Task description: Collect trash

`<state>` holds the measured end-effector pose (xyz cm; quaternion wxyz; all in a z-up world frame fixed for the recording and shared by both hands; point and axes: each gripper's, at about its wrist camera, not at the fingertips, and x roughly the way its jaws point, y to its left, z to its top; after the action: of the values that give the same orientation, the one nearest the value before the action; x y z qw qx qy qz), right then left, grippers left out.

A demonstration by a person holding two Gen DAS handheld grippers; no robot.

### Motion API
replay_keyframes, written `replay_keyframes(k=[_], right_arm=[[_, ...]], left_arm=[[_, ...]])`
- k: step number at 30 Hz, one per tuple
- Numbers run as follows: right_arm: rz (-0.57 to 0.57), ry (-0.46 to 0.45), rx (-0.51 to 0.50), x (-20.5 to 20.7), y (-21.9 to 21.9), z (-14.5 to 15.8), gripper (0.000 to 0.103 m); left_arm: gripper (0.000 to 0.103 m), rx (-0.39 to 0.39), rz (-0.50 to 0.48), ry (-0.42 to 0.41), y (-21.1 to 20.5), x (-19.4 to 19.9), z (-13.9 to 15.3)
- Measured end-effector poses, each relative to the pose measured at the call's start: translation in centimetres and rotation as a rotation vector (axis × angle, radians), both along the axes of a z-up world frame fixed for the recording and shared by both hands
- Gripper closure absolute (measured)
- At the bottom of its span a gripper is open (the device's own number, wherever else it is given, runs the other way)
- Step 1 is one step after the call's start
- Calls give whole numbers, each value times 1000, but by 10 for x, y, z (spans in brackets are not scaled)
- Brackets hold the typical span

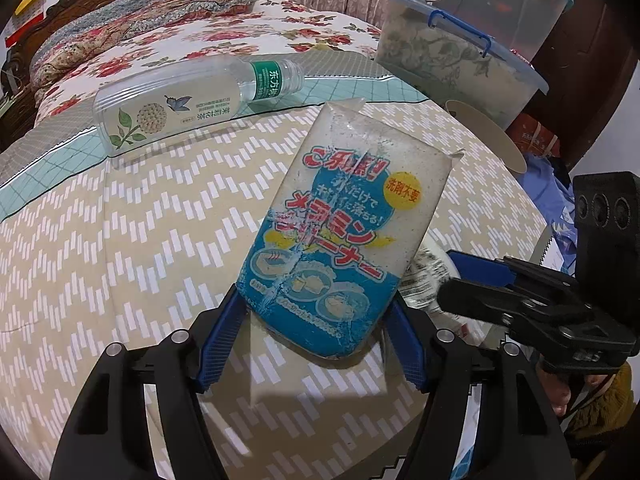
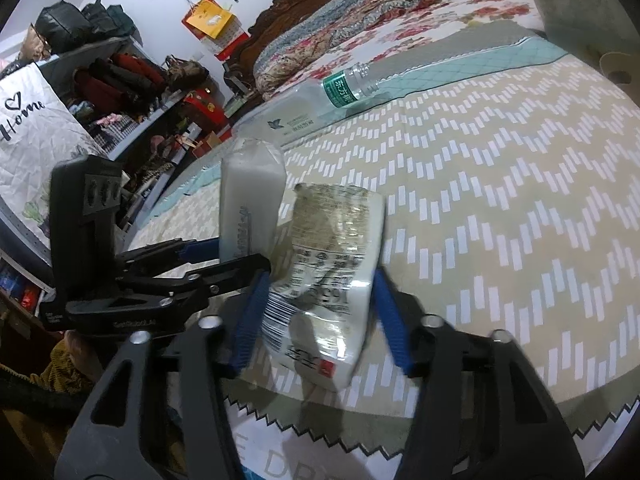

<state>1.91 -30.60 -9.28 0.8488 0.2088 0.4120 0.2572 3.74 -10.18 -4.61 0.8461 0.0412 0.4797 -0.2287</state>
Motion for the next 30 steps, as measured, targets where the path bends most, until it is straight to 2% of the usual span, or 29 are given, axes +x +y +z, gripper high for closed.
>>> replay_keyframes(k=[1,4,9,12,19,26,30], right_arm=[[2,11,4,2,1,-1,70],[6,43,42,4,-1,-7,82],[-28,102,197,7,-22,-19,92],[-66,110,236,6,-37,-22,93],[-186,61,249,-6,-84,-16,94],[-333,29,282,-20,-145,-13,94],[-446,3,279,-23,-188,-12,94]], left_arm=[[38,0,-1,0,0,0,1],[40,-1,3,-2,0,0,1],[44,-40,12,26,3,4,4],[45,-68,2,48,0,7,5],[45,-47,-65,25,-42,12,16],[45,-24,-202,-12,-121,32,32],[45,-25,-279,26,-177,51,25]])
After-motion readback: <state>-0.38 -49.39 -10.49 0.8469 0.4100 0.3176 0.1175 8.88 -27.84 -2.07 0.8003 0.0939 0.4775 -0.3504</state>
